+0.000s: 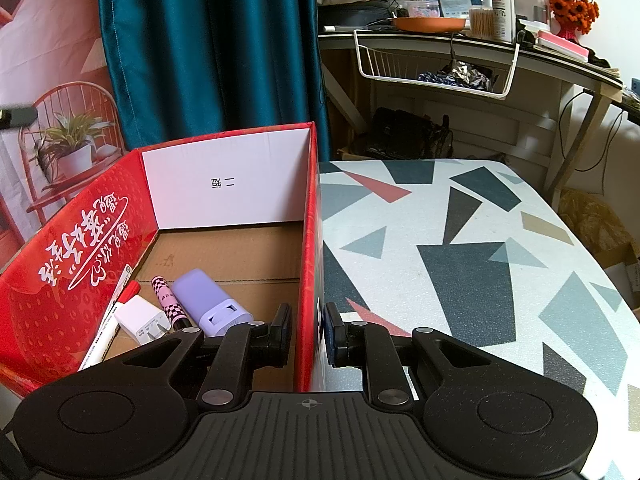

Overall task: Organize rigid objects
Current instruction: 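Carry the black key into the red box and open the left gripper, then move the left gripper back over the table toward the gold card, then lower the open left gripper around the gold card, then close the left gripper on the gold card and carry it into the red box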

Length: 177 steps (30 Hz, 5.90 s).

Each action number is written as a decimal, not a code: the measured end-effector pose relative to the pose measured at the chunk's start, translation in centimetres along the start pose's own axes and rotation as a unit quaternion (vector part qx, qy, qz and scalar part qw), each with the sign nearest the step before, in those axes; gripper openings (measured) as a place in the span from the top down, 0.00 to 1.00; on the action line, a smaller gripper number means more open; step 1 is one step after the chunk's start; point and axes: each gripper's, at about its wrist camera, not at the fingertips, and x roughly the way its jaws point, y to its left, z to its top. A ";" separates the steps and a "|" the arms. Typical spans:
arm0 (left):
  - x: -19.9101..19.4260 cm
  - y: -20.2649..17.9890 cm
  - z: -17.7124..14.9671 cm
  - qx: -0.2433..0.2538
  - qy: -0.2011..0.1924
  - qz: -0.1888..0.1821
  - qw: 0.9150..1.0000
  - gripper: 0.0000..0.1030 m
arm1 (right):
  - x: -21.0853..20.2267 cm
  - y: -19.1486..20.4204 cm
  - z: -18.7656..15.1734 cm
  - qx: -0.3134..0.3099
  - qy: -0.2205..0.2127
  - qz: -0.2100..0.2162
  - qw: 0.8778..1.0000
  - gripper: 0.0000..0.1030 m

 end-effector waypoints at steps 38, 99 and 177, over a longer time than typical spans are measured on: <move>2.5 -0.1 -2.0 0.034 0.083 -0.011 0.996 0.29 | 0.1 0.0 0.2 0.001 0.008 0.001 1.000 0.83; 6.5 4.5 -12.4 0.050 0.180 0.116 0.976 0.27 | 0.1 -0.1 0.1 0.006 0.005 0.005 1.000 0.81; 5.4 -3.9 -4.2 0.197 0.116 -0.037 0.973 0.53 | 0.0 -0.2 0.1 0.008 0.003 0.008 1.000 0.81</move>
